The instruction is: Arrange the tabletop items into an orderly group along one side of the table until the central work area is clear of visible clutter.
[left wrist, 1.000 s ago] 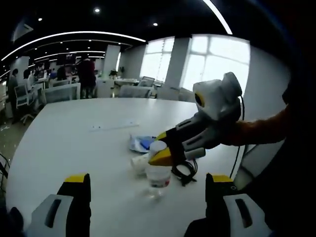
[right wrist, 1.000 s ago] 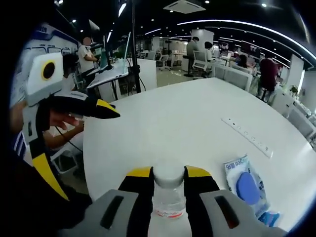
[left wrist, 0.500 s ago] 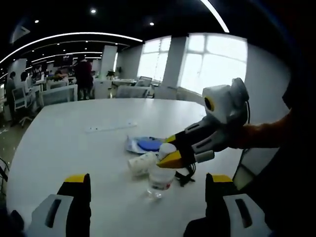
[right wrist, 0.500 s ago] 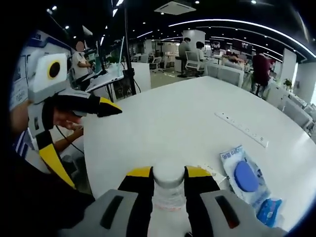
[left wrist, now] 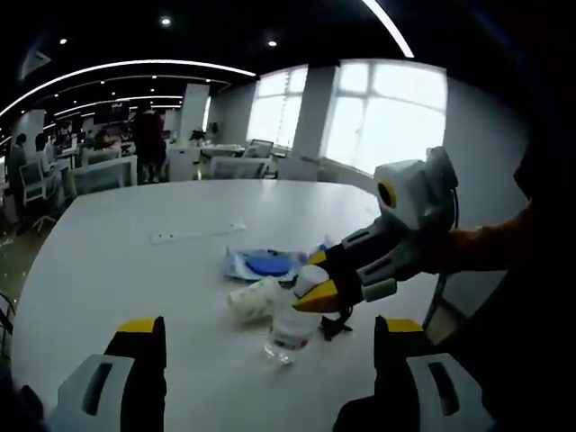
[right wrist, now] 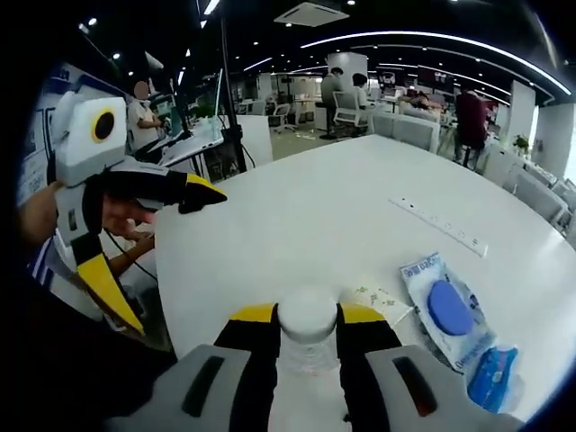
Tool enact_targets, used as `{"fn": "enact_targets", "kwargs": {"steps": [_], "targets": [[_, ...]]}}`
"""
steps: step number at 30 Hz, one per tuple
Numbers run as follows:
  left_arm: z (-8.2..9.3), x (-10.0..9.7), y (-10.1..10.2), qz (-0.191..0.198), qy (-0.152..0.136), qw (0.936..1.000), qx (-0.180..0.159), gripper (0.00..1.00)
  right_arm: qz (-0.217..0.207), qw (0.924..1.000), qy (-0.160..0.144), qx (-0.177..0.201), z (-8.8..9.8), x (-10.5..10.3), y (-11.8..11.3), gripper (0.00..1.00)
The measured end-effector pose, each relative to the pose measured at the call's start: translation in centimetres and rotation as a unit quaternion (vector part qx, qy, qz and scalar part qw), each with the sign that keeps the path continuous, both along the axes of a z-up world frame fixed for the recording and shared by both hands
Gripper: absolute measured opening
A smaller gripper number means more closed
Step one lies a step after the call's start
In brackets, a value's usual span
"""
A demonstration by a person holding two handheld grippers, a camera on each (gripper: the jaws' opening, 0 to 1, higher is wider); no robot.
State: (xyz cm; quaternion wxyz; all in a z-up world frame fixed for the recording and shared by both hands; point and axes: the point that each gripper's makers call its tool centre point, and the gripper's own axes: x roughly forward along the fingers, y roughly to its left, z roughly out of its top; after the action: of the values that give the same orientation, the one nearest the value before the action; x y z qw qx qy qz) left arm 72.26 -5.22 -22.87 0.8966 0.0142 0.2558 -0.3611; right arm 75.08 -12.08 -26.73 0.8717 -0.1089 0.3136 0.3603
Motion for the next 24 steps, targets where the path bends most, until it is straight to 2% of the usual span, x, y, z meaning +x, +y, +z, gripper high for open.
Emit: {"fn": "enact_targets", "kwargs": {"steps": [11, 17, 21, 24], "targets": [[0.1, -0.2, 0.0, -0.001, -0.002, 1.0000, -0.002, 0.95, -0.001, 1.0000, -0.008, 0.003, 0.1, 0.0, -0.1, 0.20], [0.1, -0.1, -0.7, -0.010, -0.003, 0.9999, -0.002, 0.95, -0.021, 0.9992, -0.013, 0.032, 1.6, 0.0, -0.5, 0.23], [0.2, 0.0, -1.4, -0.018, -0.004, 0.9998, -0.003, 0.94, -0.051, 0.9974, -0.023, 0.044, 2.3, 0.3, -2.0, 0.34], [0.2, 0.2, -1.8, -0.023, -0.003, 0.9997, -0.004, 0.94, -0.070, 0.9957, -0.018, 0.058, 2.0, 0.3, -3.0, 0.41]]}}
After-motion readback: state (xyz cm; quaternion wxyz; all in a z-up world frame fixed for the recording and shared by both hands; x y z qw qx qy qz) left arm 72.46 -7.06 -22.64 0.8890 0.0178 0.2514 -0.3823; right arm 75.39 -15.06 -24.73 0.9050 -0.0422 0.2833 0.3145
